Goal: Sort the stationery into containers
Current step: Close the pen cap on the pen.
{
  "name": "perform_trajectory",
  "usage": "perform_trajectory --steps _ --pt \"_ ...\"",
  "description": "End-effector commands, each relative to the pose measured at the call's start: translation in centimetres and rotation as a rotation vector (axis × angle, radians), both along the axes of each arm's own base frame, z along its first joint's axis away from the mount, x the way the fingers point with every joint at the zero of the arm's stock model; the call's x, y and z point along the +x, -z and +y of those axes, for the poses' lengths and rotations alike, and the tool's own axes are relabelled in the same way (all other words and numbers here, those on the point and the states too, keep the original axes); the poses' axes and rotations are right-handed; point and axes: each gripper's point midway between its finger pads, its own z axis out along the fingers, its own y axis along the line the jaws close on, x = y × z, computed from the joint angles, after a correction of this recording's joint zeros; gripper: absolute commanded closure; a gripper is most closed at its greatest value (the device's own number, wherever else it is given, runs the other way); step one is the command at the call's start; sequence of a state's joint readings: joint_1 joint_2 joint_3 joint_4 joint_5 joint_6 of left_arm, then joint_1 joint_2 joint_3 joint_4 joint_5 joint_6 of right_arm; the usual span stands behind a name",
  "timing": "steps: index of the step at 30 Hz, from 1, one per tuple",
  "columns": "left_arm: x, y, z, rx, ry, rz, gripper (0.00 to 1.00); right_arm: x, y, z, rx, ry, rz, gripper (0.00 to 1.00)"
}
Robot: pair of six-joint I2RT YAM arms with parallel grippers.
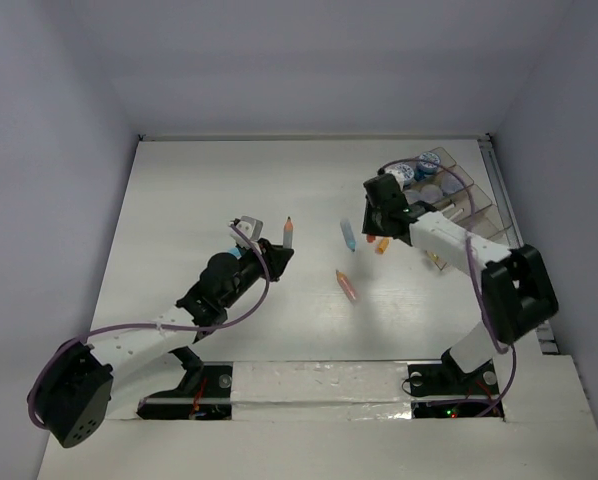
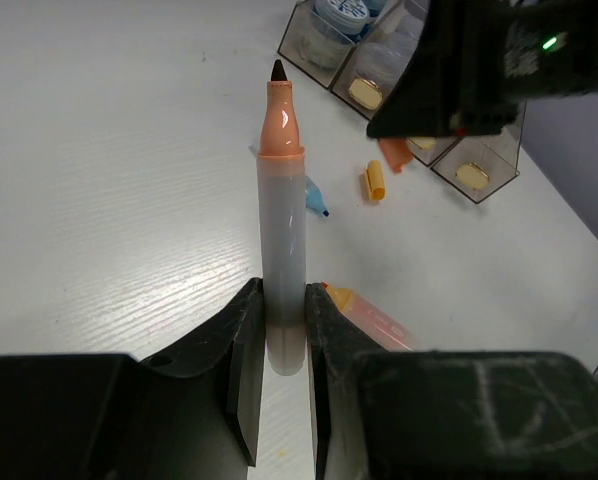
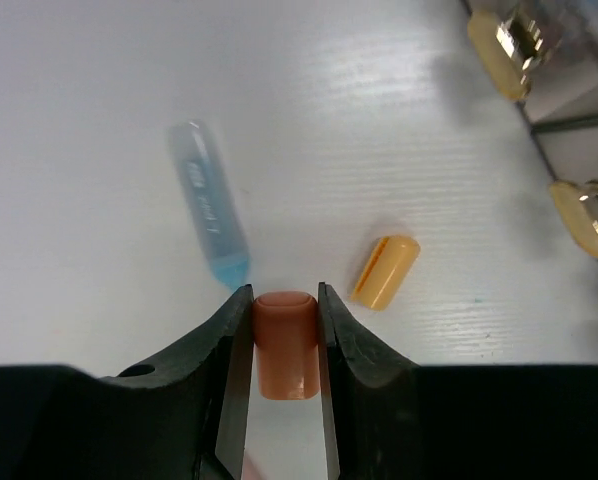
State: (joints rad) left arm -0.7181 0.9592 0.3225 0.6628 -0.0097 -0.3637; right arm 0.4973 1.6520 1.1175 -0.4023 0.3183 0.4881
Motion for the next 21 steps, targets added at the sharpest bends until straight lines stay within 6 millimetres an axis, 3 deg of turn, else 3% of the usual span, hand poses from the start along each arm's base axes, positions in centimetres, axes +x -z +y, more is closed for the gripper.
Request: perform_trajectory --steps 1,3,5,6,8,11,12,17,21 --pt "0.2 -3.4 -1.4 -0.060 0.051 -0.077 1.00 1.0 -7.8 0.9 0.126 -0.033 -0.214 0.97" --pt "-0.3 -3.3 -2.2 -0.066 0.089 -0.071 1.00 0.1 -12.2 3.3 0.244 -0.091 -0.328 0.98" --pt "-0.5 -3.3 -2.7 -0.070 0.123 -0.069 1.00 -0.4 -14.8 4.3 0.287 -0.080 -0.410 0.96" --pt "-0.6 -3.1 -3.0 -0.068 0.133 -0.060 1.00 -1.1 -17.0 6.1 0.336 -0.111 -0.471 0.96" --pt "-0.6 -2.7 -3.4 -0.062 0.151 -0.049 1.00 -1.0 -19.6 7.5 0.410 -0.098 -0.559 0.96" --pt "-0.6 -2.4 -3.7 -0.058 0.165 -0.044 1.00 -1.3 -20.7 10.0 0.490 -0.110 -0.585 0.96" --pt "-0.5 -2.2 -3.7 -0.054 0.165 -0.038 1.00 -1.1 -21.9 10.8 0.534 -0.117 -0.620 0.96" --pt "-0.4 -1.8 -4.0 -0.044 0.168 -0.028 1.00 -1.6 -21.5 14.7 0.604 -0.163 -0.622 0.96" --pt "-0.3 -1.7 -3.9 -0.041 0.165 -0.025 1.00 -1.8 -21.3 16.4 0.647 -0.195 -0.627 0.97"
